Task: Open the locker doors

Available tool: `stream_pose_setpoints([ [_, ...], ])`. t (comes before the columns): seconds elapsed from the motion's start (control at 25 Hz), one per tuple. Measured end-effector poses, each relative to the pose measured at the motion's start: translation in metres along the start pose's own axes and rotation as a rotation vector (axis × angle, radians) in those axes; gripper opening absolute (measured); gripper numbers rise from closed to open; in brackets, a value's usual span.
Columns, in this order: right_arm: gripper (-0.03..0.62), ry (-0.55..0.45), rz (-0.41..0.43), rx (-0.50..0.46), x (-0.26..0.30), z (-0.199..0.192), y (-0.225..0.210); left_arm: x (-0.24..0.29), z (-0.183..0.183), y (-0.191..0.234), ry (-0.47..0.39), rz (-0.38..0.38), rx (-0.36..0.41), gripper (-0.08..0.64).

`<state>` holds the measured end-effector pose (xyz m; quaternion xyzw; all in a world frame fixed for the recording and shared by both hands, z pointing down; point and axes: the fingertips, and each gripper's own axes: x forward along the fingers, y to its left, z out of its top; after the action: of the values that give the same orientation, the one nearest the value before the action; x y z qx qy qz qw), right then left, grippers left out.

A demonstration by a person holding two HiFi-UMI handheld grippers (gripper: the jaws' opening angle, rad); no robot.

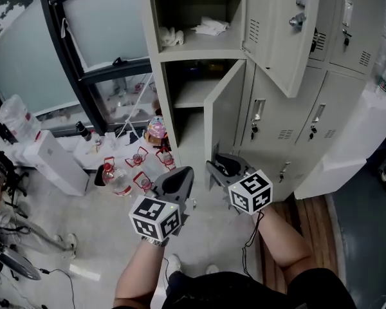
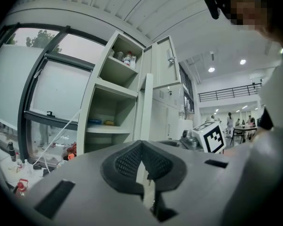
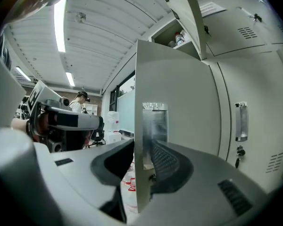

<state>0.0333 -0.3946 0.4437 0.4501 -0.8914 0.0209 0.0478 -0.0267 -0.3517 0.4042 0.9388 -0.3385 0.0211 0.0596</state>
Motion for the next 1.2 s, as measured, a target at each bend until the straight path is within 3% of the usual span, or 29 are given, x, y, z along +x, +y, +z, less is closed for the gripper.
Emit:
stream_pose_setpoints([
  [0.36,0.121,-0.026,0.059,0.002,-0.032,-0.005,-0.009,0.003,0.002,-0.014,0.017,-0.048,0.022,-0.002],
  [0.56,0.124,-0.041,0.052,0.012,-0.042,-0.004,-0.013,0.003,0.003,-0.017,0.024,-0.094,0.018,-0.002],
  [0.92,0.133,-0.045,-0.063,0.036,-0.058,-0.006,-0.021,-0.004,-0.001,-0.02,0.022,-0.165,0.01,-0.002],
  [1.12,0.135,-0.052,-0.178,0.013,-0.07,-0.004,-0.022,-0.013,-0.003,-0.028,0.02,-0.194,0.007,-0.002],
  [1.2,0.19,-0.063,-0.221,0.017,-0.07,-0.001,-0.018,-0.017,-0.003,-0.029,0.02,-0.201,0.008,-0.002],
])
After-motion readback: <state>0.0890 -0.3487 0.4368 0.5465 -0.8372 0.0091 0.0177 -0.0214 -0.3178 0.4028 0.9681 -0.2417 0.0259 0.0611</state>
